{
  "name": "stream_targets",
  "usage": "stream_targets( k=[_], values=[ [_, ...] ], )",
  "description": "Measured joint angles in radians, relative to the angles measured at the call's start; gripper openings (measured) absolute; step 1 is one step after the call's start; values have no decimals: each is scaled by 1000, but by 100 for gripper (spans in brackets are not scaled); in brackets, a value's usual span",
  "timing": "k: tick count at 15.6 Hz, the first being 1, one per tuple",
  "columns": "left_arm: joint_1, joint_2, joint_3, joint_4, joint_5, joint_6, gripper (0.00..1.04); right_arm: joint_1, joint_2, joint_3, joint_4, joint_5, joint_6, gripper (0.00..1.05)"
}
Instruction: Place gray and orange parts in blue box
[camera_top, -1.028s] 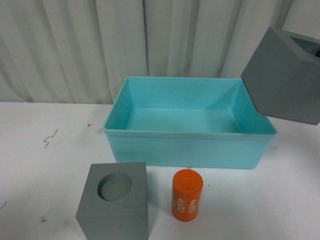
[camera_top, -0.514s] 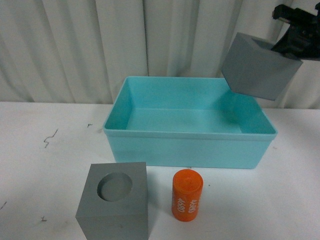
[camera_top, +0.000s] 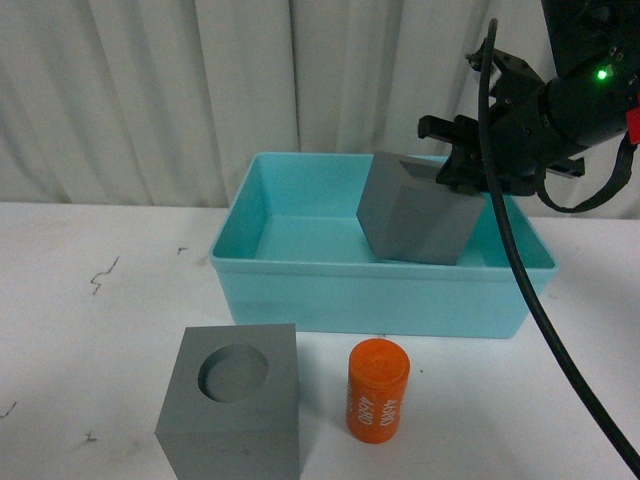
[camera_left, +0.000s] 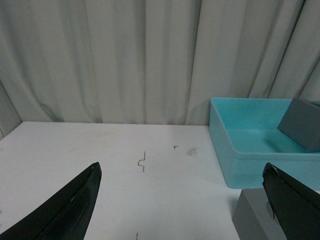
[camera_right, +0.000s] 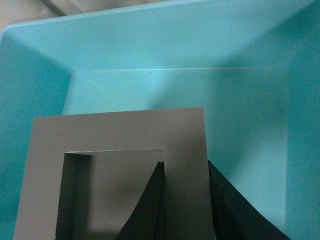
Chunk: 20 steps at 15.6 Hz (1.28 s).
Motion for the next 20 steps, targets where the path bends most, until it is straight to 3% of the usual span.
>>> stream_targets(
  k=[4, 12, 14, 19, 20],
  values=[
    [0, 0, 0, 0, 0, 0, 98, -31, 0, -5, 1, 98, 6, 19],
    [0, 0, 0, 0, 0, 0, 98, -18, -15, -33, -1, 153, 6, 19],
    [0, 0, 0, 0, 0, 0, 98, -18, -21, -37, 8, 158, 5, 36],
    [0, 0, 0, 0, 0, 0, 98, -18, -97, -60, 42, 156, 12, 100],
    [0, 0, 0, 0, 0, 0, 98, -19, -142, -93, 97, 158, 14, 97]
  ],
)
